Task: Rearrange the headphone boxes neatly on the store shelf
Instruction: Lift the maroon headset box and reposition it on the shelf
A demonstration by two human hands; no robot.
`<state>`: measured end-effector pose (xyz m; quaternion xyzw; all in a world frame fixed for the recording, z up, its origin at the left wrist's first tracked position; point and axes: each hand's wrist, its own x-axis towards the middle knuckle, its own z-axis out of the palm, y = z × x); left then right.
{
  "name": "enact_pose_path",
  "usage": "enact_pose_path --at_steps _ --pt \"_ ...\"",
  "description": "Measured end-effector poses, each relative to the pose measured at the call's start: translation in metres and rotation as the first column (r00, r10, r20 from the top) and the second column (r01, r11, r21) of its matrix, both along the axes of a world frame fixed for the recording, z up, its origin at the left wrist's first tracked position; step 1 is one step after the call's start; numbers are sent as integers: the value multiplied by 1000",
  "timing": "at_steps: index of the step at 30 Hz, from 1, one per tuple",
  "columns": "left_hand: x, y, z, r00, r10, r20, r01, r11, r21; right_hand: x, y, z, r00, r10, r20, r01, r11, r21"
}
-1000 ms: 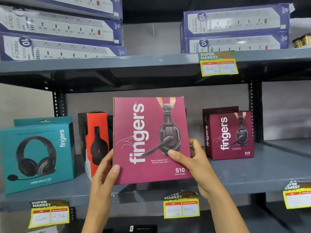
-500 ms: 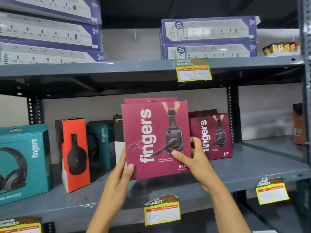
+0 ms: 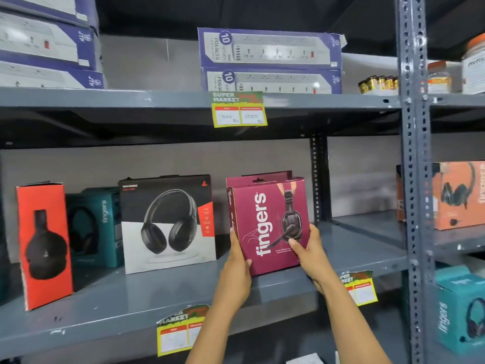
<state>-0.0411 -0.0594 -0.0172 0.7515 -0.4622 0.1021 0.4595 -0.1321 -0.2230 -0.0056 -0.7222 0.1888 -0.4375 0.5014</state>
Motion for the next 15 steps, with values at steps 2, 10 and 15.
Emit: enact_pose_path --at_steps 2,10,15 --pt "-8 -15 -2 999 23 27 -22 1000 -10 -2 -9 -2 999 -17 31 17 1000 22" --pt "-18 -43 2 992 124 -23 -123 990 64 9 -8 2 943 -330 -51 330 944 -7" --pt "-17 -48 5 987 161 -3 -160 981 113 6 -9 -3 922 -384 -48 382 923 -43"
